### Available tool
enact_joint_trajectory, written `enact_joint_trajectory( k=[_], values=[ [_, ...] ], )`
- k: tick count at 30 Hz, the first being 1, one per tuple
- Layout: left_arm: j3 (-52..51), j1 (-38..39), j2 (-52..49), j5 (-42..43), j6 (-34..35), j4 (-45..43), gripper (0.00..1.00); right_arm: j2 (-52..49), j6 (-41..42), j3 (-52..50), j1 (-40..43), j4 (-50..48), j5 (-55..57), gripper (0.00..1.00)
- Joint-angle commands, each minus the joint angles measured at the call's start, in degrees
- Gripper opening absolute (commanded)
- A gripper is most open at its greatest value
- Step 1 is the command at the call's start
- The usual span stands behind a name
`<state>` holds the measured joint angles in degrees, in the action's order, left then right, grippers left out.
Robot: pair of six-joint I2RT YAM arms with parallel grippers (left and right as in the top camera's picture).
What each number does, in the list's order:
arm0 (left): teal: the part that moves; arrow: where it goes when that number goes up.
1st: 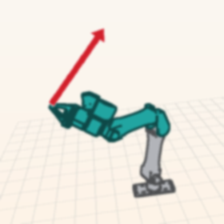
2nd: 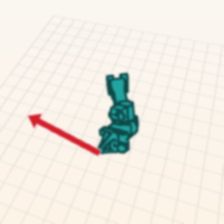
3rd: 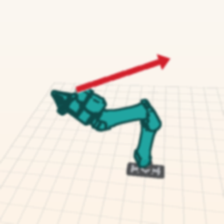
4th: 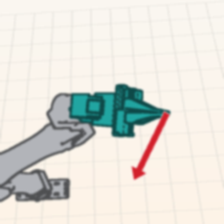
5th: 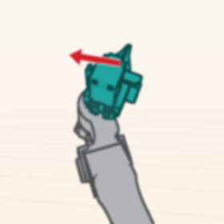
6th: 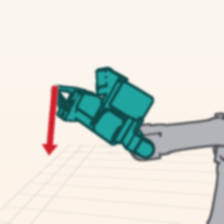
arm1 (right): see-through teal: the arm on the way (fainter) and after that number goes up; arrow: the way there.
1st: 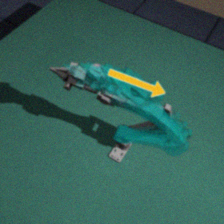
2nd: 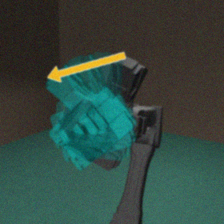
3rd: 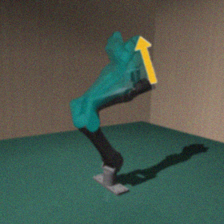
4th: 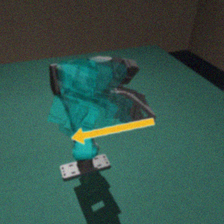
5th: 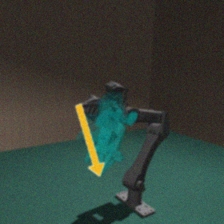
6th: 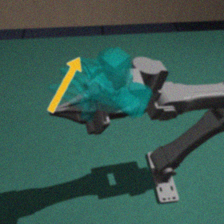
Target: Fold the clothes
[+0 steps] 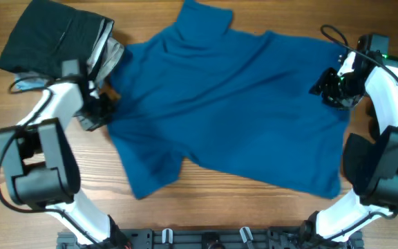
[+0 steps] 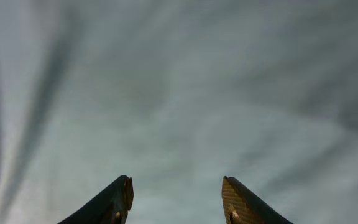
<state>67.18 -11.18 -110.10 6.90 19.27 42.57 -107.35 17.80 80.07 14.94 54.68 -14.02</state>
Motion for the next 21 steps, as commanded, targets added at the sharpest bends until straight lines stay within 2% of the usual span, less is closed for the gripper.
enact_joint_trajectory(
  k=[1,2,3,4,5,6,8,12,16,21],
  values=[
    [-1.51,-1.75,-4.22,-6.6,-1.29,0.13,0.04,-3.56,3.43,0.04,0.09,1.79,5.07,0.51],
    [-1.51,-1.68,-4.22,-6.56,-1.49,0.17,0.04,-3.85,5.14,0.04,0.33,2.27,8.35,0.49],
    [-1.51,-1.81,-4.22,-6.54,-1.46,0.17,0.04,-4.15,9.18,0.04,1.46,2.01,12.98,0.4],
    [-1.46,-1.88,-4.22,-6.54,-1.49,0.17,0.04,-4.22,9.31,0.04,2.43,1.44,13.22,0.38],
    [-1.46,-1.9,-4.22,-6.49,-1.53,0.31,0.06,-4.68,9.35,0.04,6.25,0.52,11.34,0.19],
    [-1.46,-1.79,-3.76,-5.16,-3.78,0.74,0.13,-5.2,9.2,0.04,8.94,1.99,8.33,0.16],
    [-1.46,-1.79,-2.84,-3.76,-4.74,0.74,0.17,-5.79,9.16,0.02,10.69,4.0,8.07,0.17],
    [-0.42,-1.79,0.48,-0.61,-5.46,1.05,0.35,-7.32,9.07,-2.27,11.61,4.0,8.04,0.14],
    [0.48,-1.79,4.87,3.74,-5.6,1.11,0.57,-7.63,9.22,-6.84,11.61,-5.79,8.04,0.13],
    [0.48,-1.79,9.11,5.81,-5.6,2.05,0.63,-7.63,11.82,-7.56,12.28,-12.31,11.43,0.08]
  ],
)
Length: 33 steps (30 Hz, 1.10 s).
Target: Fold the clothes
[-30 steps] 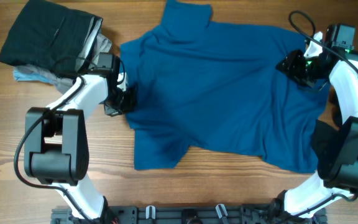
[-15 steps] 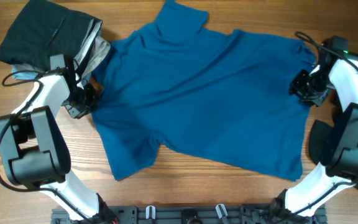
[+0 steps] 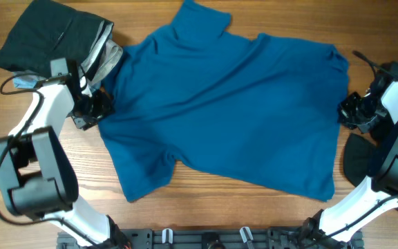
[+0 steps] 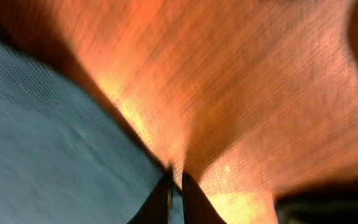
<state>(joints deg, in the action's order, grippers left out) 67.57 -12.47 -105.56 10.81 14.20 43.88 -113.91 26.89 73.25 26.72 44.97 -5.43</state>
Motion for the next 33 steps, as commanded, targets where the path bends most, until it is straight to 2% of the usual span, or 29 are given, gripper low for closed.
enact_joint_trajectory(
  k=[1,5,7,8,11,12,15,18,20,21,23,25,29,33],
  values=[
    [0.09,-0.5,5.31,2.1,-0.52,0.96,0.64,-1.07,3.3,-0.74,0.96,-4.79,3.67,0.07],
    [0.09,-0.5,6.58,4.09,-0.52,1.14,0.65,-1.07,2.93,-0.74,1.7,-16.02,3.1,0.04],
    [0.09,-0.5,6.56,5.31,-0.5,1.18,0.66,-1.07,-0.63,-0.72,1.64,-20.48,-2.32,0.04],
    [0.09,-0.5,6.58,5.49,-0.52,1.38,0.66,-0.98,-3.67,-0.35,1.64,-21.05,-7.26,0.09],
    [0.09,-0.5,6.58,5.46,-0.52,2.12,0.66,-0.94,-11.52,1.27,1.64,-18.29,-19.39,0.35],
    [0.09,-0.5,6.58,5.46,-0.55,2.34,0.66,-0.94,-11.85,1.49,1.64,-15.98,-20.76,0.39],
    [0.09,-0.5,6.58,5.46,-0.55,2.43,0.66,-1.01,-9.4,1.01,1.57,-8.24,-15.67,0.57],
    [0.09,-0.5,6.58,5.46,-0.55,2.4,0.67,-1.01,-8.15,-0.35,1.36,-6.25,-7.8,0.62],
    [0.09,-0.5,6.58,5.46,-0.55,2.43,0.67,-1.01,-4.63,-2.27,1.31,-6.47,-6.32,0.6],
    [0.09,-0.5,6.58,5.46,-0.55,2.43,0.67,-1.01,-4.24,-3.08,1.29,-6.97,-6.34,0.54],
    [0.09,-0.5,6.58,5.49,-0.52,2.45,0.67,-1.01,-4.26,-5.03,1.01,-9.25,-6.36,0.33],
    [0.09,-0.5,6.58,5.49,-0.52,2.47,0.67,-1.03,-4.24,-7.54,0.68,-13.07,-6.32,0.16],
    [0.09,-0.5,6.58,5.49,-0.52,2.73,0.67,-1.03,-0.02,-10.38,0.7,-19.04,-2.23,0.06],
    [0.13,-0.5,6.58,5.46,-0.55,2.4,0.68,-1.01,-1.42,-10.36,0.79,-29.29,-0.74,0.04]
  ],
)
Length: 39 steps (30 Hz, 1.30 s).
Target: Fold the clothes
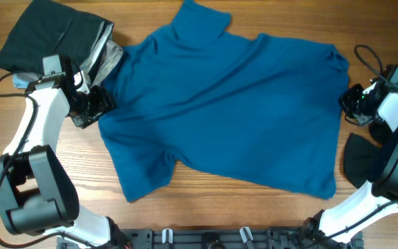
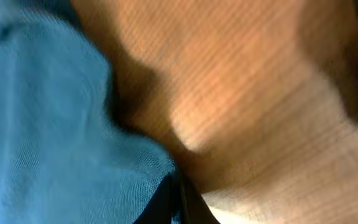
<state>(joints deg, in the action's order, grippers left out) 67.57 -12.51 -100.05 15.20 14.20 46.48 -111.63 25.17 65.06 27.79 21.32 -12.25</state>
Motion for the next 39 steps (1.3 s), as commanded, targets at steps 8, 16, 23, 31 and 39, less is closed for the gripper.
enact_joint_trajectory(
  k=[8,16,23,31,39],
  values=[
    [0.17,0.11,1.07,5.62,-0.52,-4.55,0.69,-3.13,-7.39,-1.73,-0.28,-19.69,2.47,0.65],
    [0.2,0.39,2.99,6.08,-5.09,-3.34,0.68,8.17,-7.15,-0.79,1.62,-11.08,-8.17,0.82],
    [0.07,1.16,2.16,5.22,-14.78,-3.02,0.65,23.39,-2.69,-0.79,1.42,7.45,-9.88,0.76],
    [-0.13,1.88,-3.23,-1.03,-18.73,-6.54,0.66,22.62,-6.14,-0.92,1.38,20.81,-11.58,0.72],
    [-0.13,5.16,-10.43,0.81,-22.45,-8.68,0.57,22.16,-7.15,-0.94,1.31,21.68,-10.64,0.72]
  ],
)
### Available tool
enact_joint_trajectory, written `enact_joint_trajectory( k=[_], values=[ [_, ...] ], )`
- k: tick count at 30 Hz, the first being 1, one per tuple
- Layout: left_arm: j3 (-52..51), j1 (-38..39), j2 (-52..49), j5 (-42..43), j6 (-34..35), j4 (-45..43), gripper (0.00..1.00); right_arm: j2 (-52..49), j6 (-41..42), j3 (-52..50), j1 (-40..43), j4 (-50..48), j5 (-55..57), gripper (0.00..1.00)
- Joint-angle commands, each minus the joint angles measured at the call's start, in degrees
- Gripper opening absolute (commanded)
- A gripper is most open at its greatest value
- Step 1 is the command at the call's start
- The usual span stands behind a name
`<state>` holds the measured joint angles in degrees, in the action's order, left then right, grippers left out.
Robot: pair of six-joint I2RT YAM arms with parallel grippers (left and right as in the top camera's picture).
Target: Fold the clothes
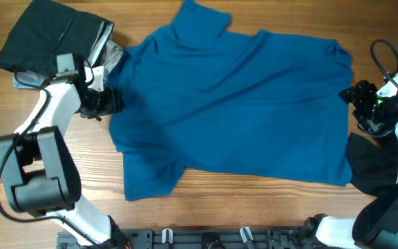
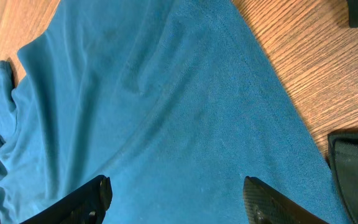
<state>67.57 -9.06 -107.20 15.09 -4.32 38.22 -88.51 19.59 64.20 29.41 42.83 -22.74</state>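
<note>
A blue short-sleeved shirt point(image 1: 226, 111) lies spread across the wooden table point(image 1: 254, 207), collar at the far side. My left gripper point(image 1: 108, 102) sits at the shirt's left edge by the sleeve; the overhead view does not show its jaws. My right gripper point(image 1: 360, 93) is at the shirt's right edge. In the right wrist view this gripper point(image 2: 176, 193) hangs wide open over the blue cloth point(image 2: 166, 93), nothing between its fingers point(image 2: 98, 194).
A pile of black clothes point(image 1: 47, 34) with a grey garment point(image 1: 106, 52) lies at the far left corner. A dark cloth point(image 1: 370, 166) lies at the right, touching the shirt's lower right corner, and shows in the right wrist view as the dark cloth point(image 2: 356, 168).
My right gripper was shut at the shirt's right edge; it is now open above the shirt. The shirt has shifted right, and my left gripper has moved right with its left edge.
My right gripper was open over the shirt's right part. Then it was shut at the right edge, off the cloth's side, and the shirt lay wider. It stayed shut there. Now it is open and the shirt lies further right, reaching the dark cloth.
</note>
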Motion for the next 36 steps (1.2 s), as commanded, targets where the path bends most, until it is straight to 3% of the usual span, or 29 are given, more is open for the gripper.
enact_joint_trajectory(
  k=[1,6,11,14,15,18,22,29,36],
  values=[
    [-0.13,2.05,-3.82,0.9,-4.37,-0.42,0.54,-0.96,-1.6,-0.09,-0.31,0.31,0.5,0.72],
    [-0.13,2.84,-5.38,-4.04,-4.5,-0.79,0.46,-0.96,-1.6,-0.17,-0.31,1.03,0.96,0.72],
    [-0.11,2.8,-5.42,-5.81,-4.26,-2.27,0.26,-0.96,-1.57,-0.2,-0.31,1.84,3.87,0.72],
    [-0.11,2.78,-5.42,-5.84,-4.26,-1.57,0.09,-1.2,-1.53,-0.22,-0.31,2.54,6.78,0.72],
    [-0.09,2.8,-5.42,-5.86,-4.22,-1.38,0.05,-1.51,-1.33,-0.22,-0.31,2.89,7.87,0.68],
    [-0.09,2.78,-5.4,-6.03,-3.19,-0.98,0.04,-3.37,-1.16,-0.22,-0.28,3.63,10.25,0.63],
    [-0.09,2.78,-5.4,-6.21,-1.18,-1.16,0.04,-8.33,-1.25,-0.22,-0.28,3.5,17.35,0.73],
    [-0.04,2.8,-5.4,-6.19,0.55,-1.2,0.04,-20.02,-2.1,-0.22,-0.31,-0.22,15.69,0.75],
    [-0.04,2.8,-5.4,-5.95,0.96,-1.18,0.04,-23.65,-4.61,-0.22,-0.68,-3.28,13.55,0.73]
  ],
)
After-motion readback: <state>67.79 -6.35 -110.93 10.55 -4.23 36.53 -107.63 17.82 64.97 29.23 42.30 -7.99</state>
